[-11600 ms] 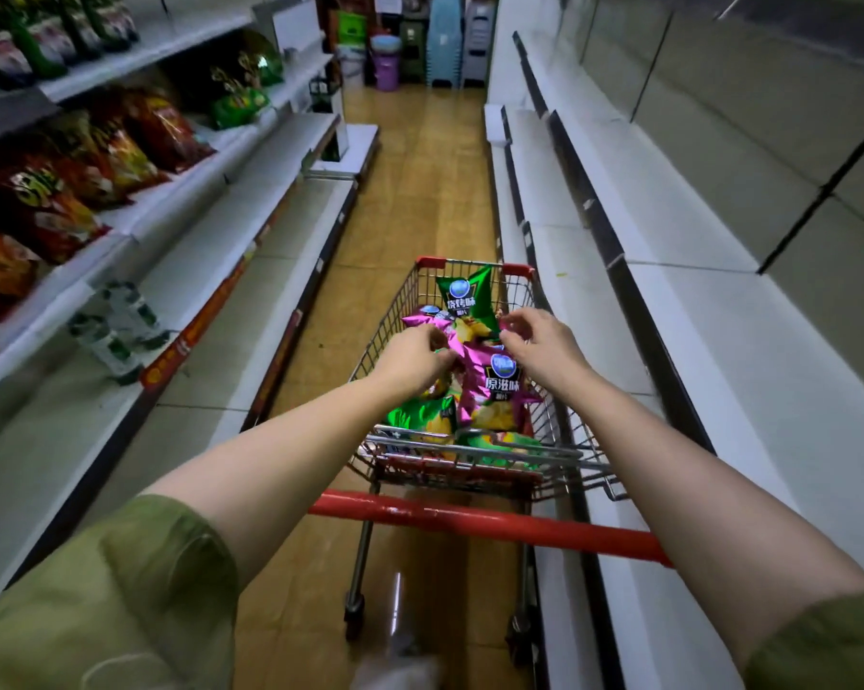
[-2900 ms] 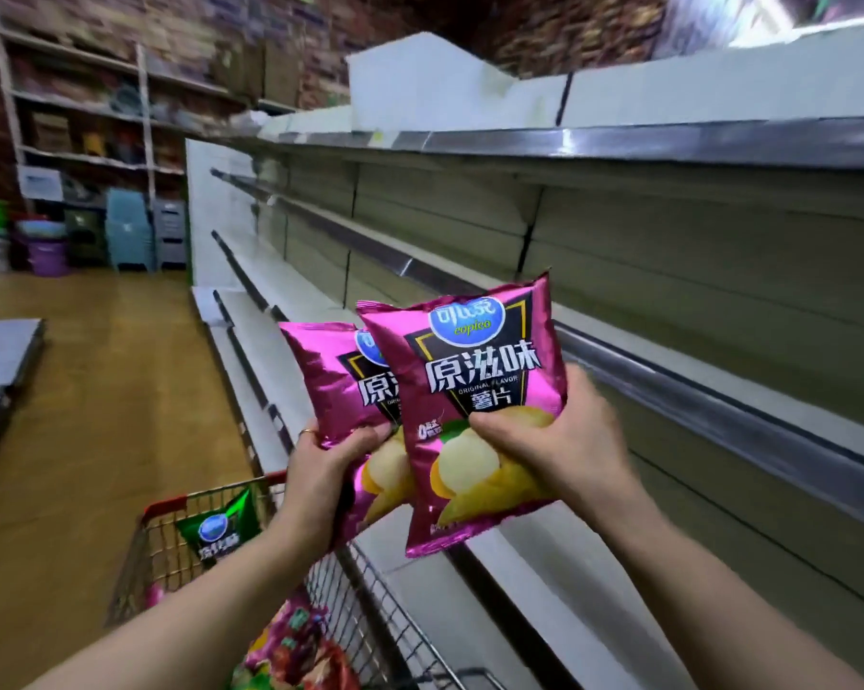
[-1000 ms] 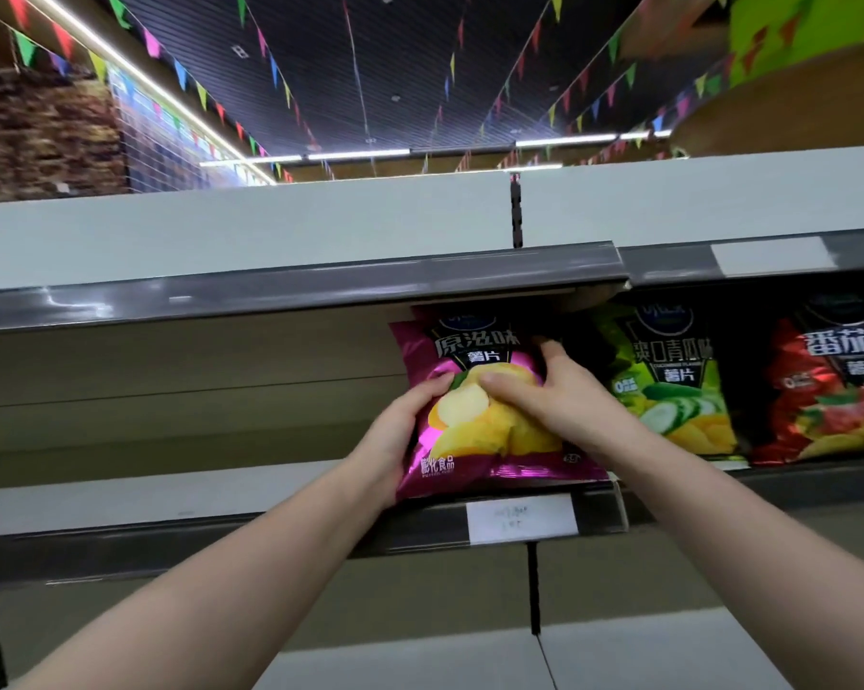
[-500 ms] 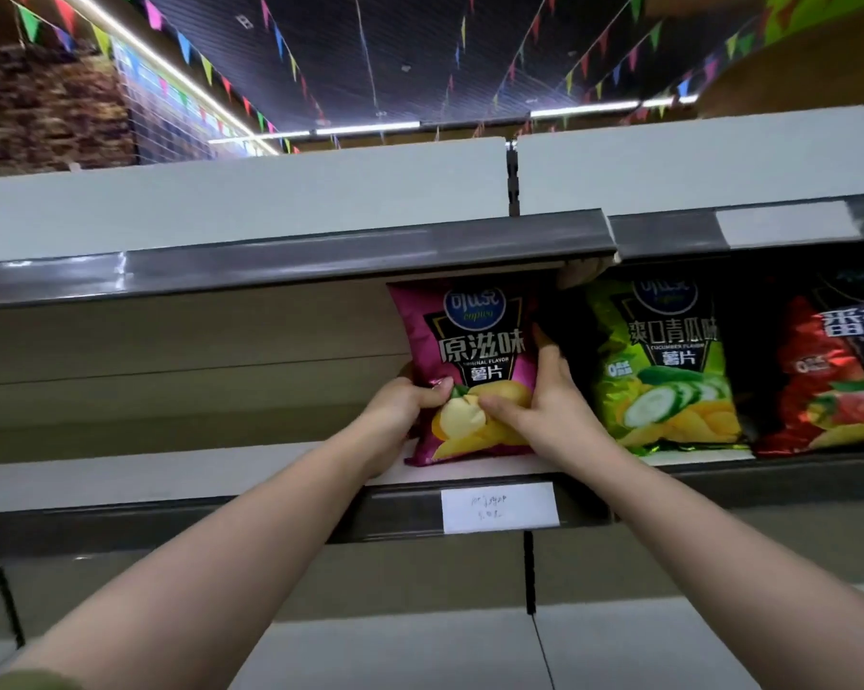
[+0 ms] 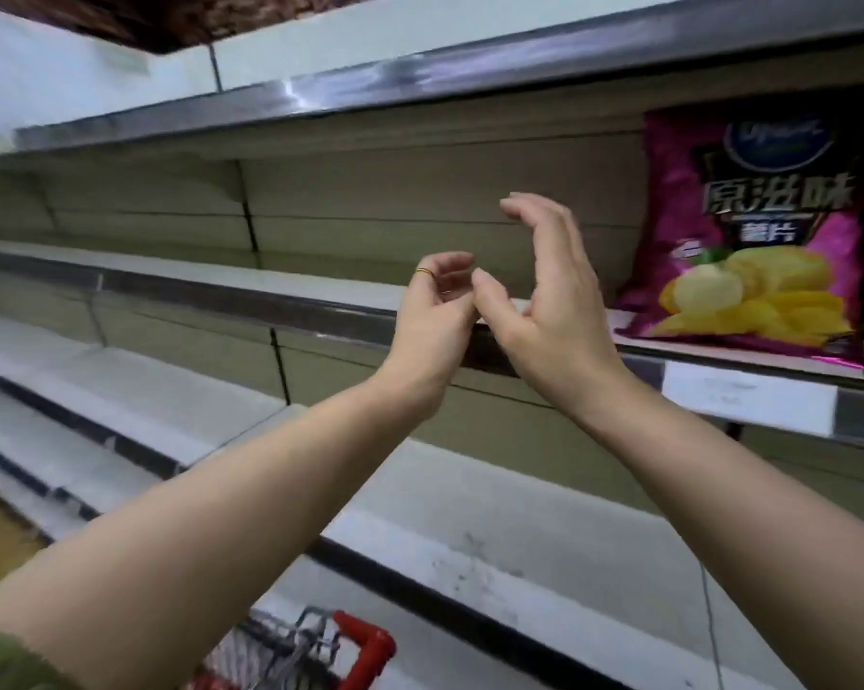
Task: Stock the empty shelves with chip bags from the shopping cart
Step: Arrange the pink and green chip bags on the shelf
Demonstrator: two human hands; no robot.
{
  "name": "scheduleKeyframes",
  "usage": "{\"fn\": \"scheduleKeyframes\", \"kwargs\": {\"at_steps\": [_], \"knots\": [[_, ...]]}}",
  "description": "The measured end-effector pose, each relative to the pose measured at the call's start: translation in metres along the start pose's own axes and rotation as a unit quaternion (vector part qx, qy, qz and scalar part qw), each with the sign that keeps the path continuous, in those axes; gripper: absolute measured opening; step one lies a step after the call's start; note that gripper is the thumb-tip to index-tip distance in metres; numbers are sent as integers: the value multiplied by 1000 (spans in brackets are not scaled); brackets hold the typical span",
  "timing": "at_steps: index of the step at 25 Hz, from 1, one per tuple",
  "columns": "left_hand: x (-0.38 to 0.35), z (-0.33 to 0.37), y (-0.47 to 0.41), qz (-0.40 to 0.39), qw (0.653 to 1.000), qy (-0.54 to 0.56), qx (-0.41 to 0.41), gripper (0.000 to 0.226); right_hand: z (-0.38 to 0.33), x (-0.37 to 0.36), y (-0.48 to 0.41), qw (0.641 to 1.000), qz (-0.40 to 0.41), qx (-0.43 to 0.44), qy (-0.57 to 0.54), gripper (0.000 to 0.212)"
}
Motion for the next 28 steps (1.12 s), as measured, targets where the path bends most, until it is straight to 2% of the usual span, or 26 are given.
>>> {"fn": "scheduleKeyframes", "kwargs": {"at_steps": [4,8,12,16,21,26,28], "knots": [[135,-17,35,129,983,-117,52,26,-31,-112,21,984,-110,-32,-136,45],[275,-24,90,269,935,-198,121,29,-84,-236,61,952,-225,-15,-208,46],[382,-27,135,373,887,-215,164,27,-128,-345,107,908,-332,-22,-253,44],[453,-45,171,419,856,-222,208,26,-145,-425,155,876,-404,-39,-260,45],[513,-98,224,470,800,-206,312,24,-131,-501,225,824,-509,-92,-232,47],[555,-164,279,547,730,-190,363,24,-90,-578,319,741,-633,-137,-178,51],[561,-194,311,565,694,-185,406,26,-72,-600,367,693,-692,-145,-144,52]]}}
Point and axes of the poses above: each hand's wrist, its own y-axis away from the middle knuckle, its own x-axis out of the back of the hand, z = x × y, the point moved 6 cm from there along -y, towards the middle knuckle, and after that the axes turned 7 degrees about -x, right-handed, at the moved point
